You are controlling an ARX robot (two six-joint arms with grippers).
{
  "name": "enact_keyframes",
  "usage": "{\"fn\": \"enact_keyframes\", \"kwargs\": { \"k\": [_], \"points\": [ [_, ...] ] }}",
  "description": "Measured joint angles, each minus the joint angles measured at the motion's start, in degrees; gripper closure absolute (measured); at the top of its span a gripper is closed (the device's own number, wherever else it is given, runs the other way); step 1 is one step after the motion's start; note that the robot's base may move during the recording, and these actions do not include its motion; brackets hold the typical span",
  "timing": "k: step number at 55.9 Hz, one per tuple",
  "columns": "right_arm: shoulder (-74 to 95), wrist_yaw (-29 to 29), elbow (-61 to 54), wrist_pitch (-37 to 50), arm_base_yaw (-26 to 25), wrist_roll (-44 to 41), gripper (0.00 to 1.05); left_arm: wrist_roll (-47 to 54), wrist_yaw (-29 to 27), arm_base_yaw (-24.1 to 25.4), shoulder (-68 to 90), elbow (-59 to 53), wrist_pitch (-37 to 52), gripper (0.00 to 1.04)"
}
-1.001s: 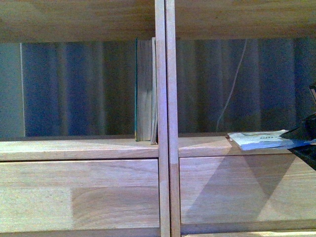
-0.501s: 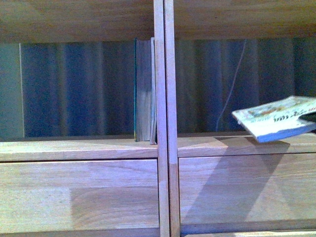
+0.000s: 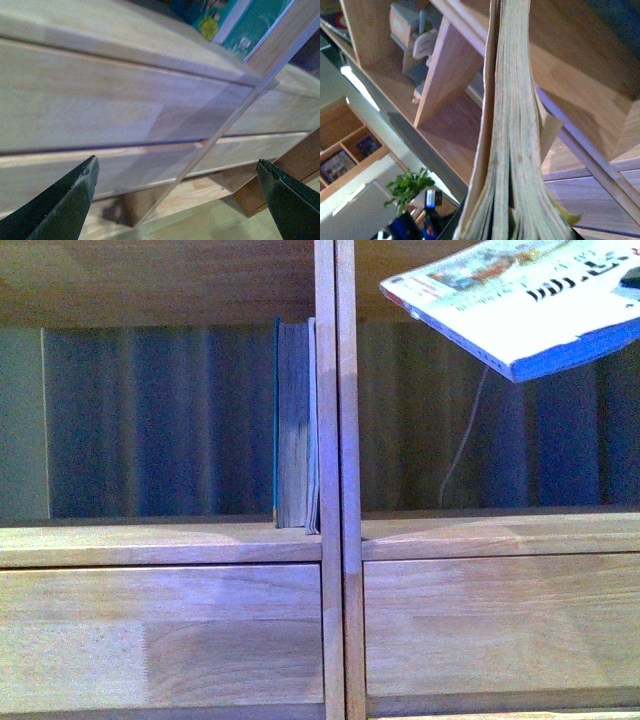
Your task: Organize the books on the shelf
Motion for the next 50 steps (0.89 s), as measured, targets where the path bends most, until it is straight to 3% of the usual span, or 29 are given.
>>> {"fn": "enact_keyframes", "kwargs": {
  "k": [7,23,35,50],
  "points": [
    [0.59,-0.87,-0.13,0.57,4.81,-8.74,0.97,-13.84,6.80,-5.70,0.44,5.35,7.52,0.07],
    [9.46,4.22,3.28,4.17,8.55,-12.44,0.97,-31.80,1.53,-17.66,0.83,11.15,11.56,0.07],
    [10.47,5.29,5.51,3.82,16.37,-12.74,0.97,-35.06,-0.35,-23.15,0.83,12.13,10.75,0.07],
    [10.45,7.54,5.95,4.26,26.64,-12.39,0.97,-34.73,-1.79,-25.33,0.83,12.15,10.25,0.07]
  ]
}}
